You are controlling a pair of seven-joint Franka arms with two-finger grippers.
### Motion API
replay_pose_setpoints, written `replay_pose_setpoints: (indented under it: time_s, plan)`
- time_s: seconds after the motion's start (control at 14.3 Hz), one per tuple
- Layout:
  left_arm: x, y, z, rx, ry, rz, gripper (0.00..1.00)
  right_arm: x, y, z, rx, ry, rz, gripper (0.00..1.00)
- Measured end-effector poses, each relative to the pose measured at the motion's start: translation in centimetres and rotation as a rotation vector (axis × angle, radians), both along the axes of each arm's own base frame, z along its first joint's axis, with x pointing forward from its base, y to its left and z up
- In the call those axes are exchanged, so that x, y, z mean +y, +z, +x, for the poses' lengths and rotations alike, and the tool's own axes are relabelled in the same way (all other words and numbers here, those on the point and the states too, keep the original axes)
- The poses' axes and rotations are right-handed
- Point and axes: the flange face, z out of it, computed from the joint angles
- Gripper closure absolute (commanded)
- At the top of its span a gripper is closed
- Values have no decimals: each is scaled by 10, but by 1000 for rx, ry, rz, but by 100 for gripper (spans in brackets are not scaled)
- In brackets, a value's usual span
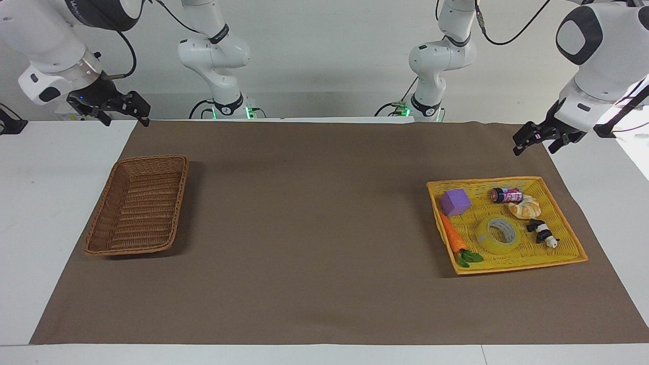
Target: Move tape to another basket
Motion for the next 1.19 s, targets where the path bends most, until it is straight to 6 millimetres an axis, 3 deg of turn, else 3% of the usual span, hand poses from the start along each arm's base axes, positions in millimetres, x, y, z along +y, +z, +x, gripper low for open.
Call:
replay_pose_setpoints:
  time_s: [0.14,0.42,0.56,0.7,0.98,1.19]
  plan:
    - [4,-45,18,-8,4,-6,0,0,0,0,0,0,0,0]
    - [20,-154,69,-46,30,-27,3,0,0,0,0,0,0,0]
    - [31,-190,81,-52,47,-32,13,0,0,0,0,0,0,0]
    - [35,-210,86,-48,76,-36,32,0,0,0,0,0,0,0]
    - [29,-230,83,-17,160,-40,34,0,0,0,0,0,0,0]
    - [25,-248,75,3,166,-42,48,0,0,0,0,0,0,0]
